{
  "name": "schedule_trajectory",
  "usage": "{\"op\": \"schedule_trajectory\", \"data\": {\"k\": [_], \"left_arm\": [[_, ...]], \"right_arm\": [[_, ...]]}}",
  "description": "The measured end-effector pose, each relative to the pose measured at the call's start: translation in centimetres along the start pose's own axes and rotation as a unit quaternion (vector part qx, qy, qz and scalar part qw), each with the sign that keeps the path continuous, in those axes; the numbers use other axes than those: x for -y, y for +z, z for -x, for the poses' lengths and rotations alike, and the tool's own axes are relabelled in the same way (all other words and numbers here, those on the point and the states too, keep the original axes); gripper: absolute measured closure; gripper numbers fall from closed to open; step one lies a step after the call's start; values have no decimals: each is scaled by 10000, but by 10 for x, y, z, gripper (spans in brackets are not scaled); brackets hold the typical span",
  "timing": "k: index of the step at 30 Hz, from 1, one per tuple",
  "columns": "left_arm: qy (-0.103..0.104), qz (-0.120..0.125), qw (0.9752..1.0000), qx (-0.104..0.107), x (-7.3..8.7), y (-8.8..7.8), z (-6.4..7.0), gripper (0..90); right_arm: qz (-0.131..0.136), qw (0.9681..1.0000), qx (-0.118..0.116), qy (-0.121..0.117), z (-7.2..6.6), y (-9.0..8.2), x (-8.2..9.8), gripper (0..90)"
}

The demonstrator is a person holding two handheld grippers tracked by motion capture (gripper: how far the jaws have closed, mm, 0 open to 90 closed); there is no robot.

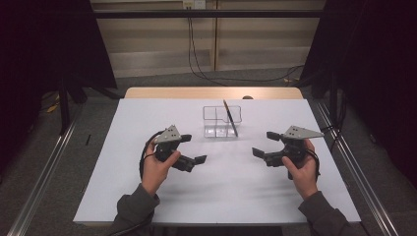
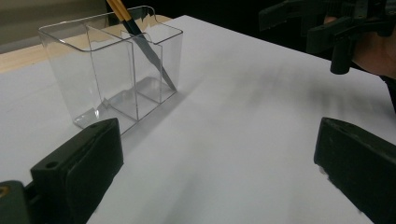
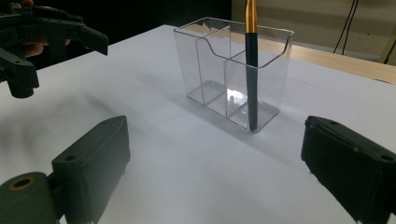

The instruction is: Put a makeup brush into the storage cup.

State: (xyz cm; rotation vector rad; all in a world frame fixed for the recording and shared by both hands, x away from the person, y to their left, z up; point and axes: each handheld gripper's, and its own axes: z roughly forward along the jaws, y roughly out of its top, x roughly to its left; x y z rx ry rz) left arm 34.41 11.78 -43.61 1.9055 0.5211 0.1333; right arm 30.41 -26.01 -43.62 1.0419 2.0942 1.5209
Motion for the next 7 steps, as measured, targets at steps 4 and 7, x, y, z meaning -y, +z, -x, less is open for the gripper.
{"op": "schedule_trajectory", "data": {"k": [4,7], "left_arm": [[16,-34,10000,10,0,1,-1,11],[25,-47,10000,-33,0,1,0,11]], "right_arm": [[1,10000,34,17,2,-3,2,77],[4,10000,51,26,3,-5,3,77]]}}
